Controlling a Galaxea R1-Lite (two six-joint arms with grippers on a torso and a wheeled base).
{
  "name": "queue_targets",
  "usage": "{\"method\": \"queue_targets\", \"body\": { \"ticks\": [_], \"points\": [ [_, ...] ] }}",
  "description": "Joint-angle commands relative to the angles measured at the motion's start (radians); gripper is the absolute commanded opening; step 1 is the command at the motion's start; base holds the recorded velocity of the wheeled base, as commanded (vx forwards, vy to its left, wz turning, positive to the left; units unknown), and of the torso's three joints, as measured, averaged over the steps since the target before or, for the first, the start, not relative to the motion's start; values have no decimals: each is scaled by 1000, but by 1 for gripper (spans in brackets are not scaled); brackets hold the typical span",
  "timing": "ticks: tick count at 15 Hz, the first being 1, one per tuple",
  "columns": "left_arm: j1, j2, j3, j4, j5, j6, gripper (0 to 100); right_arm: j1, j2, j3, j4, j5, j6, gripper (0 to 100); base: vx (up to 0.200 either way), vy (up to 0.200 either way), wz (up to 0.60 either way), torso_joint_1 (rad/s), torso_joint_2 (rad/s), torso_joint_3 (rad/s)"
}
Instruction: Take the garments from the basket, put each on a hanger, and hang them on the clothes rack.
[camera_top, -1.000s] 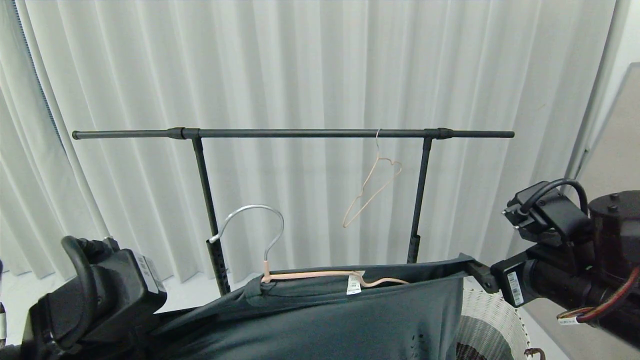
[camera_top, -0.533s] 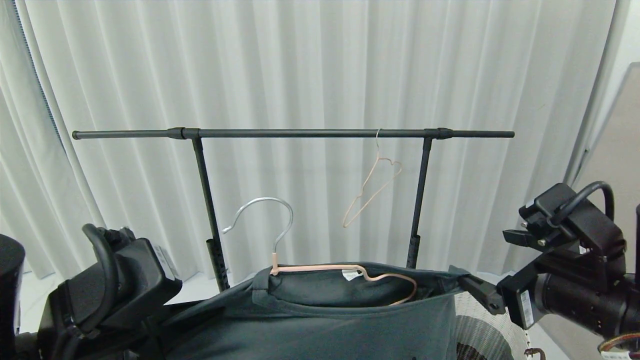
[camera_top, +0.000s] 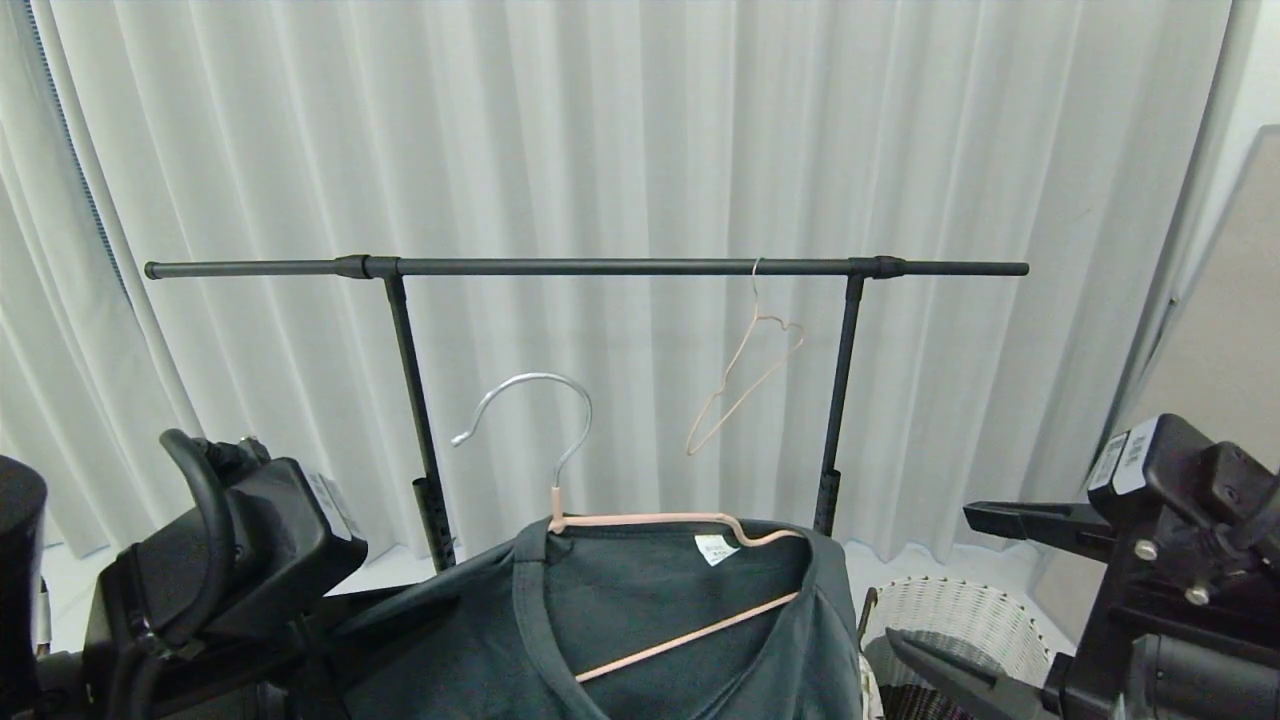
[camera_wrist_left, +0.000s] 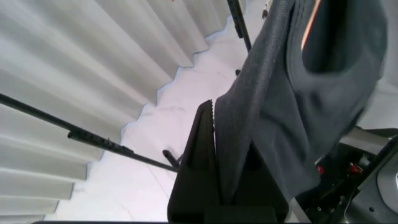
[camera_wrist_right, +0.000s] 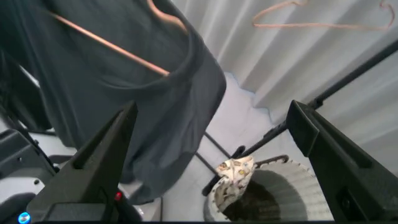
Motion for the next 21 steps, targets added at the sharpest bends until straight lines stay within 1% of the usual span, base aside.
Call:
{"method": "queue_targets", "body": {
  "ticks": [1, 2, 3, 4, 5, 6, 7, 8, 9, 11, 12, 13, 16, 18, 19, 21],
  "points": [
    [-5, 6, 3, -1, -9, 1, 0, 4, -21, -5, 19, 14, -15, 100, 0, 0, 0, 0, 0, 0],
    [-5, 5, 3, -1, -25, 3, 0, 4, -18, -5, 20, 16, -28, 100, 0, 0, 0, 0, 0, 0],
    [-14, 2, 4, -2, -84, 12, 0, 4, 0, -7, 20, 49, -71, 100, 0, 0, 0, 0, 0, 0],
    [-23, 2, 6, -2, -107, 14, 0, 5, 11, -14, 20, 83, -95, 100, 0, 0, 0, 0, 0, 0],
    [-45, 5, 7, -15, -116, 14, 0, 14, 42, -39, 28, 150, -140, 100, 0, 0, 0, 0, 0, 0],
    [-59, 8, 9, -16, -118, 18, 0, 36, 74, -74, 42, 195, -164, 100, 0, 0, 0, 0, 0, 0],
    [-66, 9, 9, -16, -118, 49, 0, 54, 114, -112, 60, 226, -173, 100, 0, 0, 0, 0, 0, 0],
    [-66, 12, 10, -16, -119, 69, 0, 64, 131, -129, 65, 236, -175, 100, 0, 0, 0, 0, 0, 0],
    [-66, 18, 12, -18, -128, 138, 0, 88, 195, -185, 77, 253, -175, 100, 0, 0, 0, 0, 0, 0],
    [-66, 20, 12, -16, -165, 181, 0, 108, 250, -217, 92, 258, -173, 100, 0, 0, 0, 0, 0, 0],
    [-66, 18, 12, -18, -167, 193, 0, 111, 269, -218, 97, 269, -173, 100, 0, 0, 0, 0, 0, 0],
    [-66, 18, 12, -18, -167, 198, 0, 113, 284, -220, 97, 285, -173, 100, 0, 0, 0, 0, 0, 0],
    [-68, 15, 10, -18, -167, 201, 0, 119, 312, -238, 100, 298, -167, 100, 0, 0, 0, 0, 0, 0],
    [-68, 15, 7, -19, -167, 202, 0, 133, 326, -244, 103, 298, -129, 100, 0, 0, 0, 0, 0, 0],
    [-68, 14, 7, -19, -167, 204, 0, 142, 333, -246, 103, 296, -87, 100, 0, 0, 0, 0, 0, 0],
    [-68, 9, 7, -19, -167, 204, 0, 143, 336, -244, 103, 295, -69, 100, 0, 0, 0, 0, 0, 0]
  ]
}}
